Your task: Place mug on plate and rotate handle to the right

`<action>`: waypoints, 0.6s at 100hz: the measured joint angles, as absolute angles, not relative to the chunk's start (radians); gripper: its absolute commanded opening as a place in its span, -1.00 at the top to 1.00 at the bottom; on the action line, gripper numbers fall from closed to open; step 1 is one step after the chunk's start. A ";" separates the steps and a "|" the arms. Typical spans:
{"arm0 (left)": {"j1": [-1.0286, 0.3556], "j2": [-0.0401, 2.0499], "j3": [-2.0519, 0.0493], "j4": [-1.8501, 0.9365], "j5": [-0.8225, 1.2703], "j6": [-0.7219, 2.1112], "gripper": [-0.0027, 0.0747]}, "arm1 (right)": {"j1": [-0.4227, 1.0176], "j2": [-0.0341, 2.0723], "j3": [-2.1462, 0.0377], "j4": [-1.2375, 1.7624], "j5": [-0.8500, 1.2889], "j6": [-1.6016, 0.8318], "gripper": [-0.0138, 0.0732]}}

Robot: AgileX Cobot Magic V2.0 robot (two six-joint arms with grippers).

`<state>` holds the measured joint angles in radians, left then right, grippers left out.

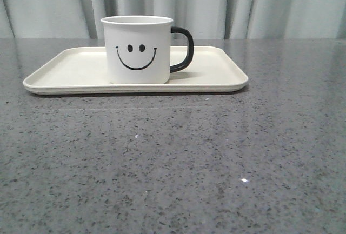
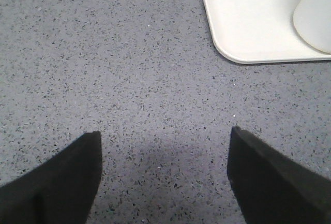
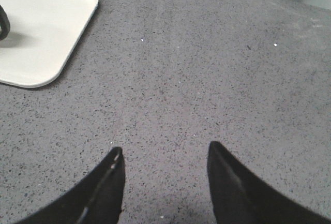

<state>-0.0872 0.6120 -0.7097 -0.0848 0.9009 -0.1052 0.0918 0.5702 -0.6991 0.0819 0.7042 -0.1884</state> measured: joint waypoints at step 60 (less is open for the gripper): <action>-0.087 0.612 -0.710 -0.085 0.899 -0.105 0.62 | 0.092 0.566 -0.697 0.082 0.796 -0.184 0.84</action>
<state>-0.0872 0.6120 -0.7097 -0.0848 0.8993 -0.1052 0.0918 0.5660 -0.6974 0.0819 0.7961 -0.1840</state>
